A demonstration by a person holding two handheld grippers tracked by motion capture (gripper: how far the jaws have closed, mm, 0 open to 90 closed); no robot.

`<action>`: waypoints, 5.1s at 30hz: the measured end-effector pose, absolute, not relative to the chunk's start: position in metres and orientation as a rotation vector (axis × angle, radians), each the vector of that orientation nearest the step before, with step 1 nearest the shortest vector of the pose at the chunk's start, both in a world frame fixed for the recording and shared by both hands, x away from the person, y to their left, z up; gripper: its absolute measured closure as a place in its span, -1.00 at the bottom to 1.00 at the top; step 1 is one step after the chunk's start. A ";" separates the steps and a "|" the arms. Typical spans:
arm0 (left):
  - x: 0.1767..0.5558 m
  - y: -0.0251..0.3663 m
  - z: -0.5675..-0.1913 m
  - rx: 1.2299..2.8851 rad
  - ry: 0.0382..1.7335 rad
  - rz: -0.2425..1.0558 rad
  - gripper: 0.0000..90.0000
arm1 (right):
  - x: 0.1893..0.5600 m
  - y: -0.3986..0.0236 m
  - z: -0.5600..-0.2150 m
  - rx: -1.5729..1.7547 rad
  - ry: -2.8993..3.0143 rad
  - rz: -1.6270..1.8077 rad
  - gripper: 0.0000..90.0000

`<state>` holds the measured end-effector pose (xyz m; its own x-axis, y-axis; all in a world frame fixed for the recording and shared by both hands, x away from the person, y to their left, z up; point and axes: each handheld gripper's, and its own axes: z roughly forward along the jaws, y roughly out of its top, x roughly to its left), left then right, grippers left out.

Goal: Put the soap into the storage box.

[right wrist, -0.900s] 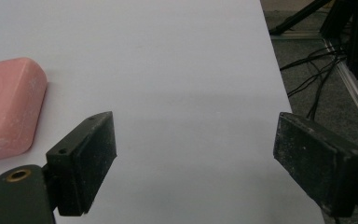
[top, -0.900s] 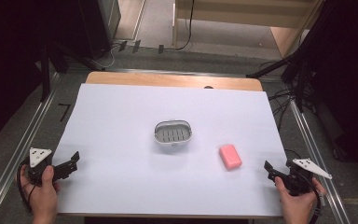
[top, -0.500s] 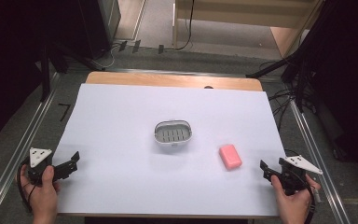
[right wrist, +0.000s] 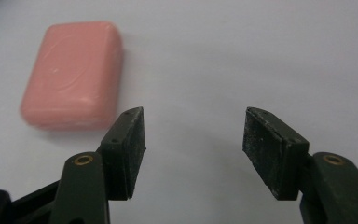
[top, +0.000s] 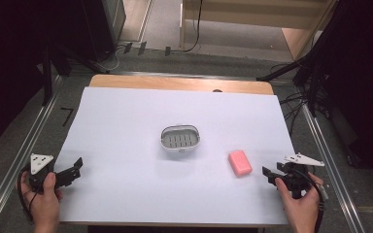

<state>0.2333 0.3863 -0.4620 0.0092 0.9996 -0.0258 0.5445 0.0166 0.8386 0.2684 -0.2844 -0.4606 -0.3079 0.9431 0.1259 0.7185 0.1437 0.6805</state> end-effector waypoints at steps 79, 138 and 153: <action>0.234 0.388 -0.462 1.612 1.622 0.838 -0.82 | 0.325 -0.179 -0.449 1.764 2.346 0.572 -0.17; 0.235 0.387 -0.462 1.619 1.623 0.836 -0.82 | 0.330 -0.169 -0.434 1.516 2.481 0.663 -0.14; 0.235 0.387 -0.462 1.619 1.623 0.836 -0.82 | 0.344 -0.146 -0.423 1.296 2.597 0.714 -0.14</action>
<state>0.2345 0.3874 -0.4620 0.0131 0.9995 -0.0285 0.5573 0.0164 0.8301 0.3444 -0.1461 -0.4231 -0.6148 0.7852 0.0738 0.7127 0.5130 0.4784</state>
